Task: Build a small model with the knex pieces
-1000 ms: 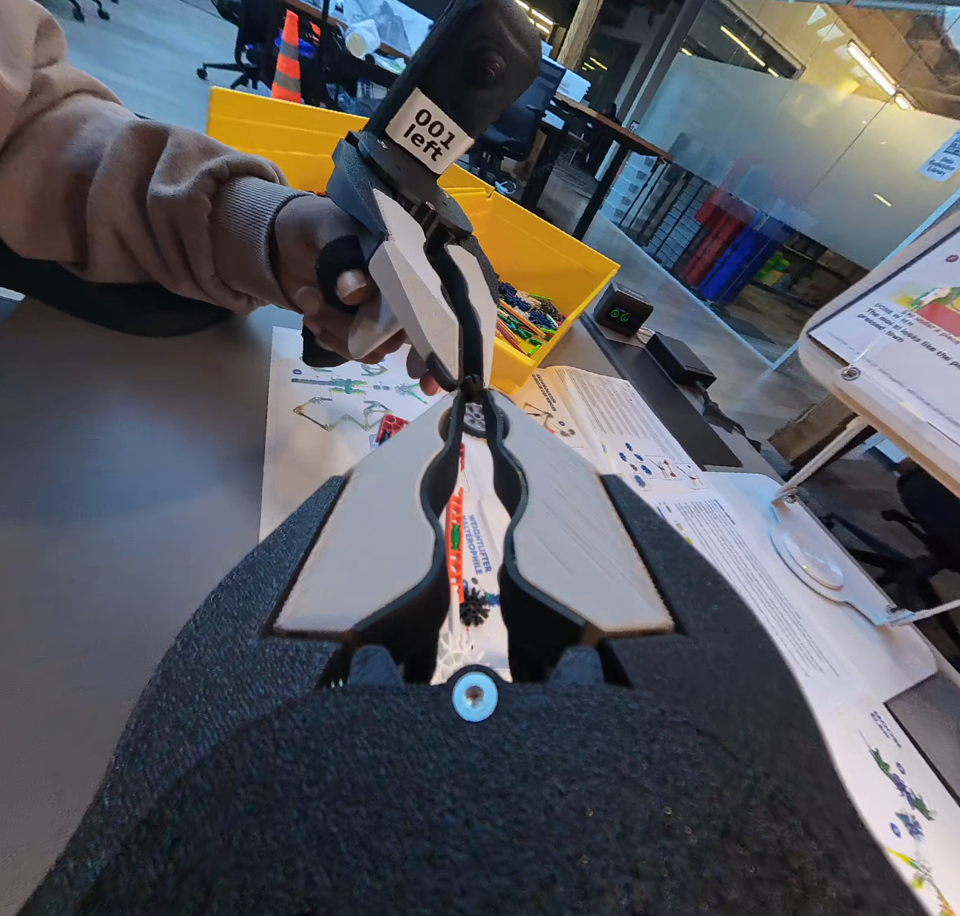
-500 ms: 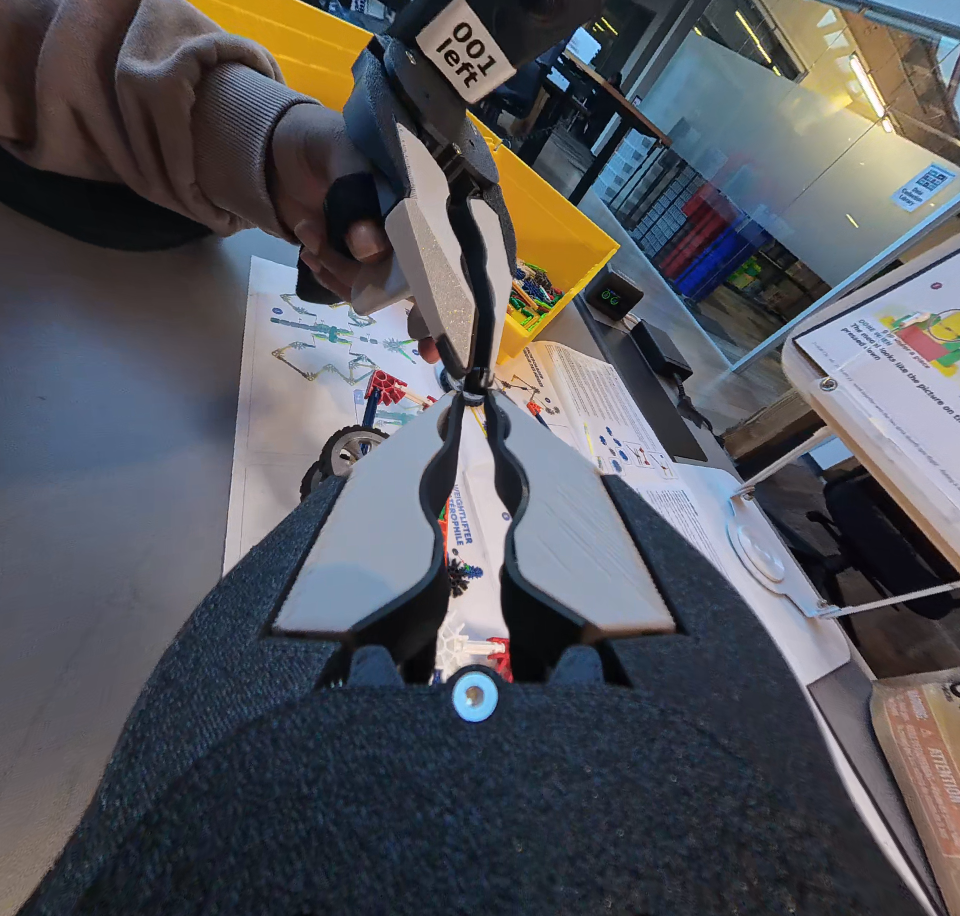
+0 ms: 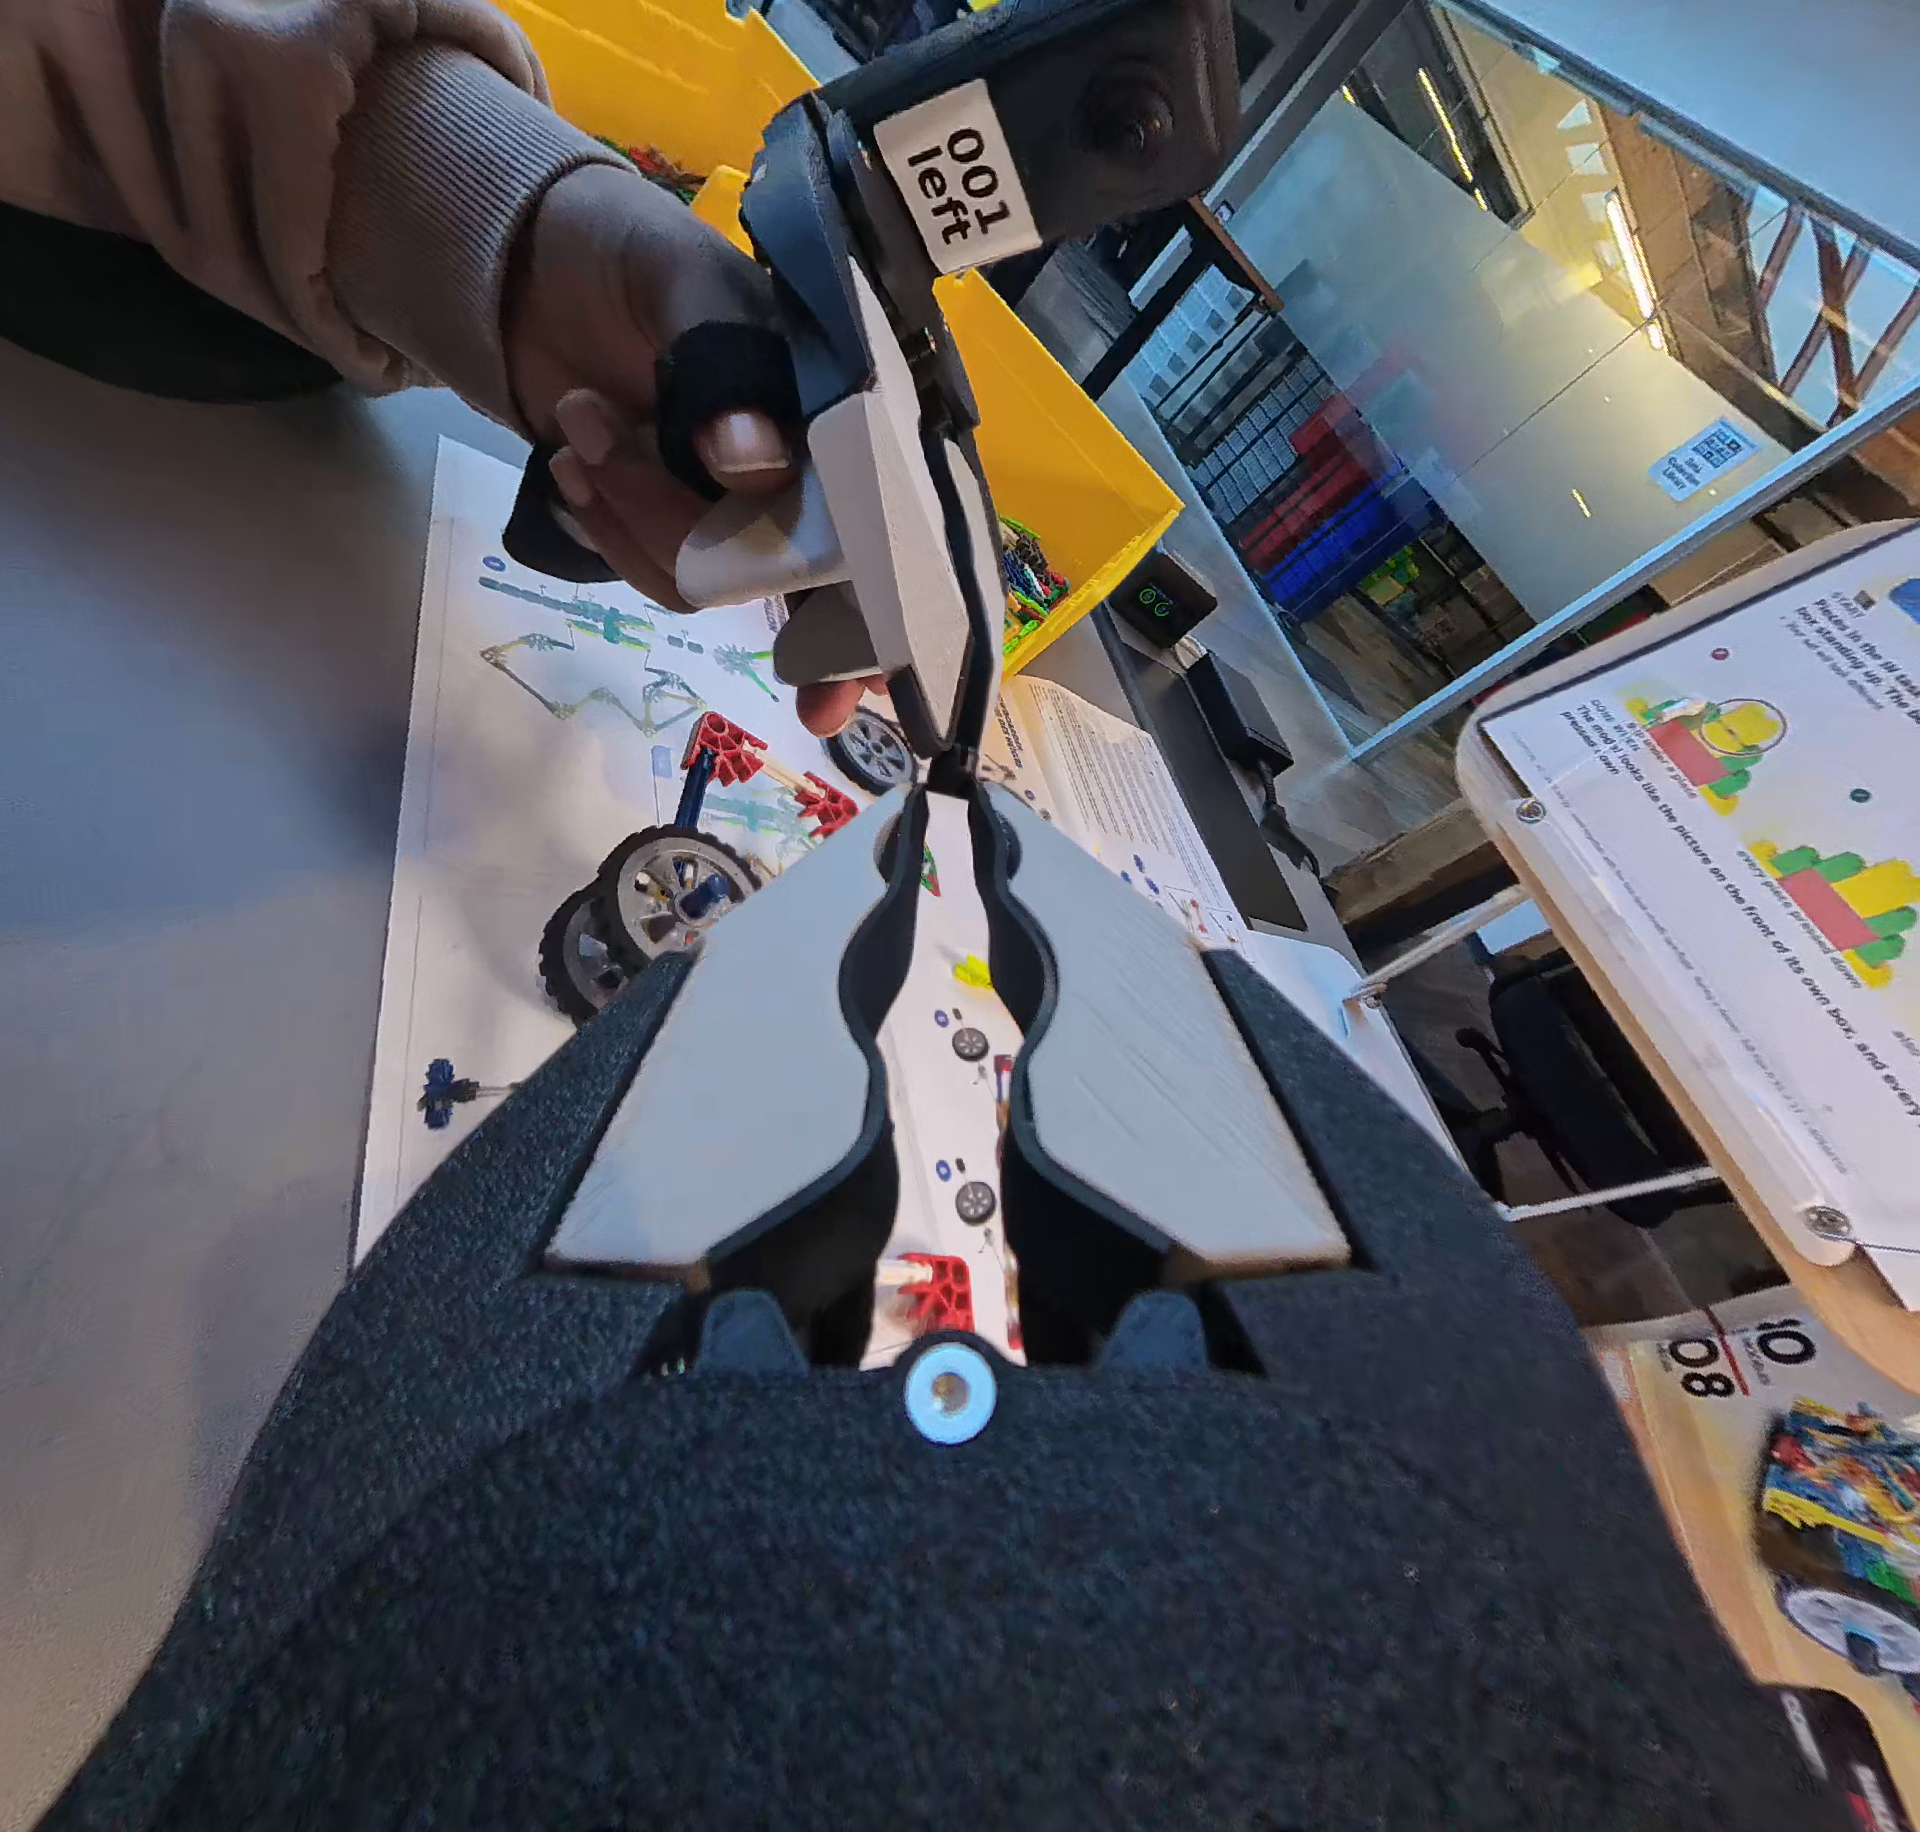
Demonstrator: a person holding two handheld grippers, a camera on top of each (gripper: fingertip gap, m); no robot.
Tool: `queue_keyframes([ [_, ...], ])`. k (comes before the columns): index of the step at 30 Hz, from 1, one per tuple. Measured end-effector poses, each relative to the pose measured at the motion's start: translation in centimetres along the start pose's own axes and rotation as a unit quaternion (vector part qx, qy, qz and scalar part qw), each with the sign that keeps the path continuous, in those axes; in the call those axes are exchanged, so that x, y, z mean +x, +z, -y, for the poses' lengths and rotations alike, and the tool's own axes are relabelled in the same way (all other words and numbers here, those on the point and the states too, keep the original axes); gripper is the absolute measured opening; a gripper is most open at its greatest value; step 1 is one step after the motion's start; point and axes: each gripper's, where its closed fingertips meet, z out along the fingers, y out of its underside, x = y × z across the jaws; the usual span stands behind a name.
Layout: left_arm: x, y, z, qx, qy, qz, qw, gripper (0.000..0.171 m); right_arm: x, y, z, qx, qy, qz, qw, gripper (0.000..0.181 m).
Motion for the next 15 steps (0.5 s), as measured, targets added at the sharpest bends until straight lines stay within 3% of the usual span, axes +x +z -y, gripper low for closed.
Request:
queue_keyframes([
  [10, -0.7, 0.2, -0.6, -0.025, 0.041, 0.041, 0.998, 0.006, -0.3, 0.2, -0.6, -0.031, -0.050, -0.005, 0.998, 0.007],
  [13, -0.8, -0.1, -0.9, -0.054, 0.072, 0.053, 0.995, 0.006, -0.3, 0.1, -0.8, -0.021, 0.003, 0.013, 1.000, 0.009],
  [15, -1.1, -0.7, -1.5, -0.106, 0.106, 0.068, 0.986, 0.006, -0.1, -0.3, -1.7, -0.029, 0.056, 0.046, 0.997, 0.014],
])
